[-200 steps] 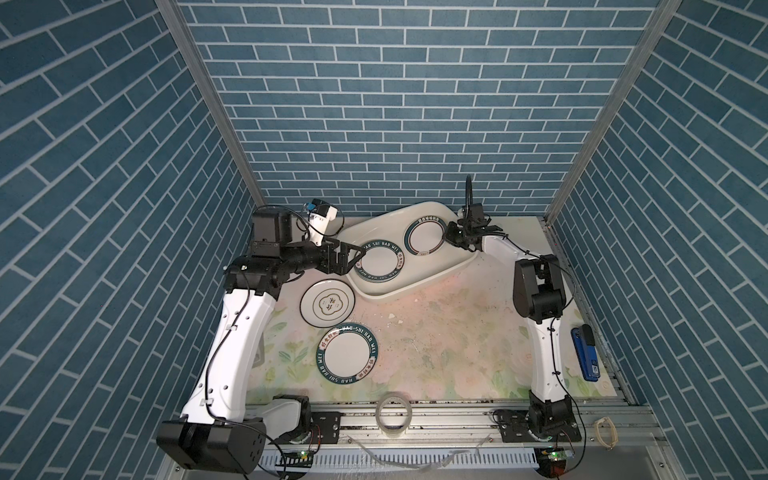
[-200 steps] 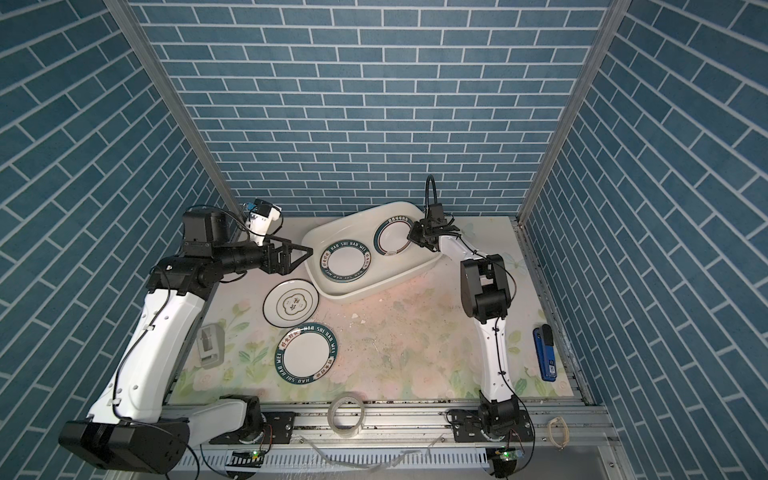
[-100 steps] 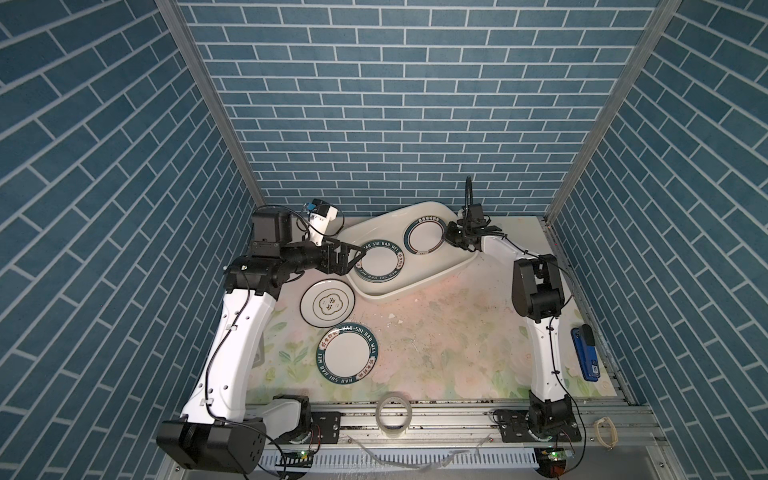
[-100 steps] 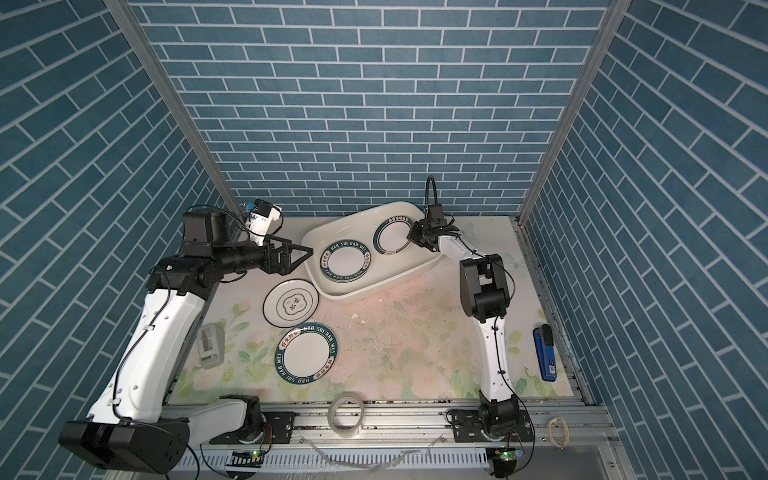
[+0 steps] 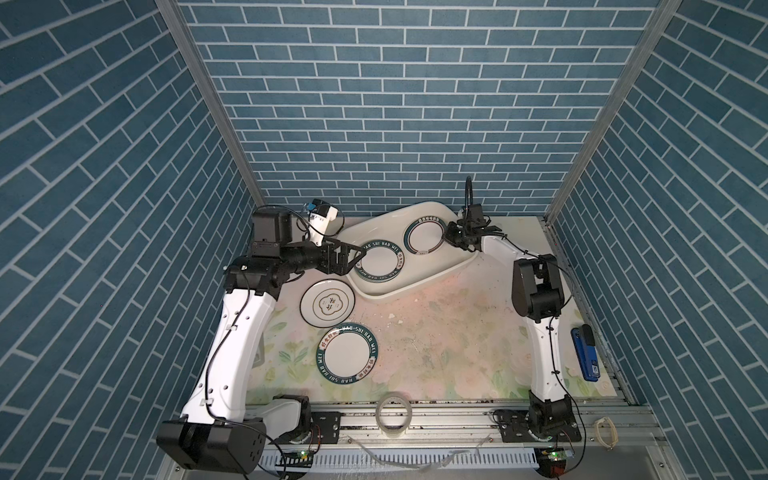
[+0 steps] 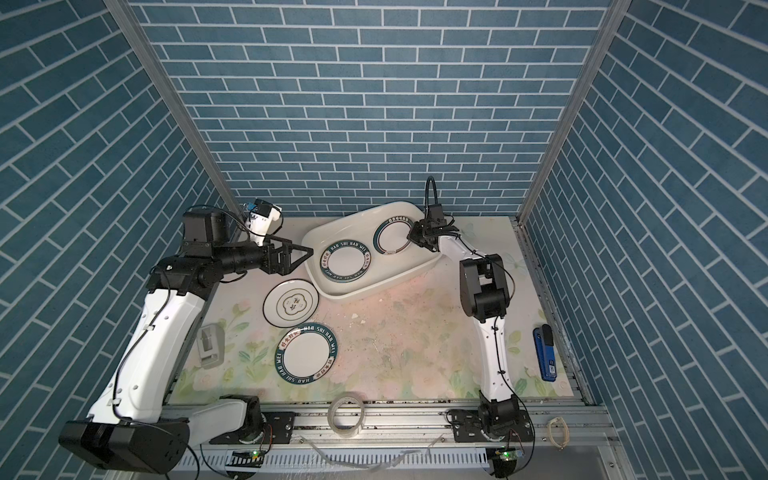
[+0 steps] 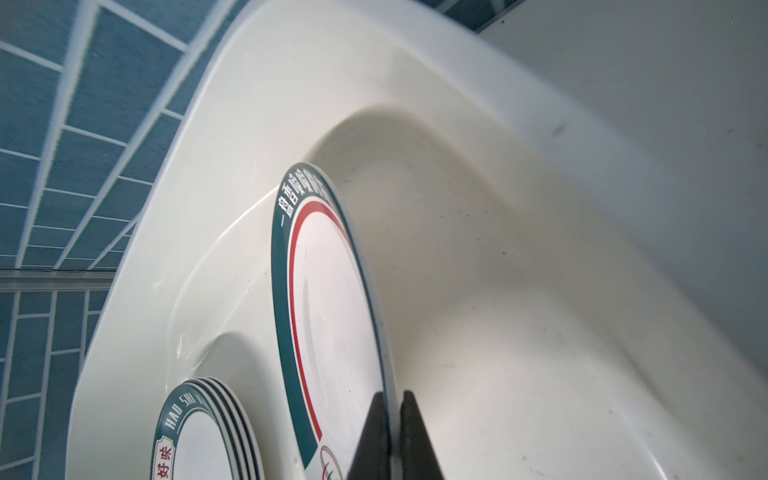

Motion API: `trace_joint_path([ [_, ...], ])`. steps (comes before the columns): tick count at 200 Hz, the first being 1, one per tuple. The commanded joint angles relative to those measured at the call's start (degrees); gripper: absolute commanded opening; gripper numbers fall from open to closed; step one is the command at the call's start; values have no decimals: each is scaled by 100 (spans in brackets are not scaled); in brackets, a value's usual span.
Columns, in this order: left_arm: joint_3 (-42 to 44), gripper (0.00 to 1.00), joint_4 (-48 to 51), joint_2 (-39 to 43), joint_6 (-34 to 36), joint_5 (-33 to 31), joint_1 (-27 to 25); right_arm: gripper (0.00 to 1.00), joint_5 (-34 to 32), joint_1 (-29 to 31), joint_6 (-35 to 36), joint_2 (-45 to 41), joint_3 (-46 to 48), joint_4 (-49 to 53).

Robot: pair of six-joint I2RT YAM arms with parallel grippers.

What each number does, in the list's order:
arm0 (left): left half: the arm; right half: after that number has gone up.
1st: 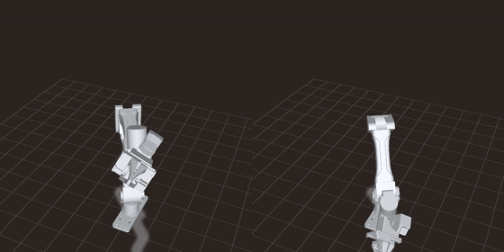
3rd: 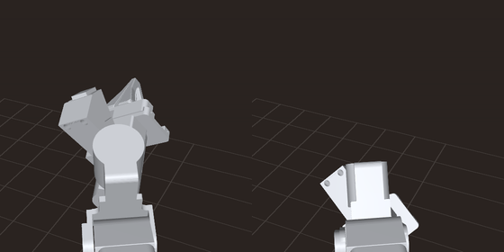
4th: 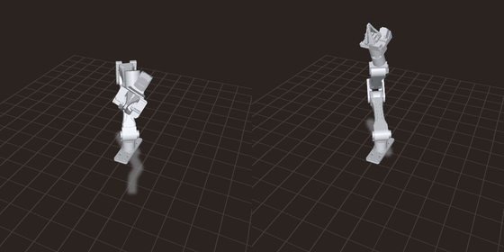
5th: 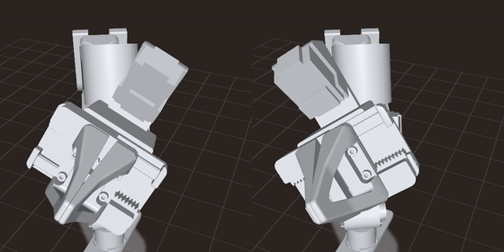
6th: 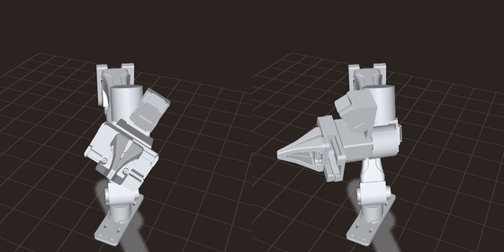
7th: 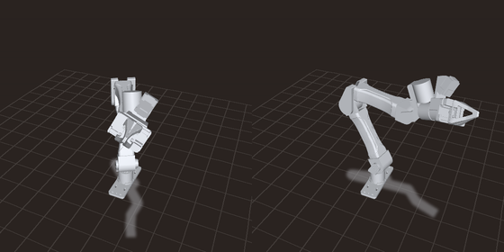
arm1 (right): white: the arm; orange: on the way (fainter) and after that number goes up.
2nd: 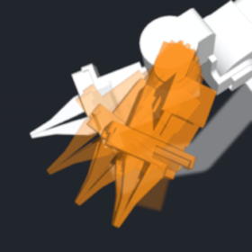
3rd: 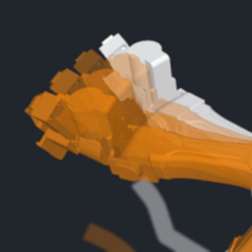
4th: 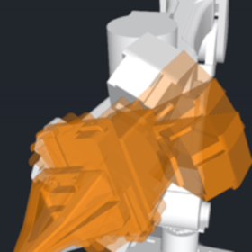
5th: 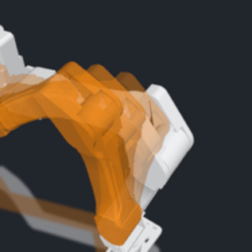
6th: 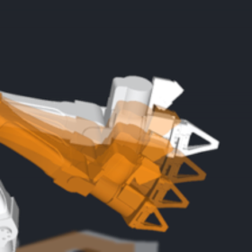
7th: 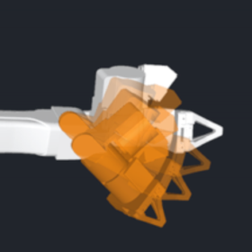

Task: Place the plates into the plastic bin on the countertop
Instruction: 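Lower the red-ring plate into the bin beside the green-rim stack, then hold the red-ring plate flat in the bin with the right gripper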

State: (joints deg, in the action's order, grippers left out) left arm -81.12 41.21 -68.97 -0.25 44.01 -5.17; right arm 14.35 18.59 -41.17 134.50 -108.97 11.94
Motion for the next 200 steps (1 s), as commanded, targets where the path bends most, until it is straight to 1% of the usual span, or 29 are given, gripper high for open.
trace_joint_path([
  [1,68,100,-110,61,32,112,-2,4,-159,4,-5,147,-90,57],
  [106,105,99,-163,66,25,133,-2,11,-220,4,21,80,2,133],
  [133,109,100,-162,76,25,141,-2,15,-231,4,30,84,-9,141],
  [200,133,100,-175,102,26,139,-2,17,-231,4,21,108,7,176],
])
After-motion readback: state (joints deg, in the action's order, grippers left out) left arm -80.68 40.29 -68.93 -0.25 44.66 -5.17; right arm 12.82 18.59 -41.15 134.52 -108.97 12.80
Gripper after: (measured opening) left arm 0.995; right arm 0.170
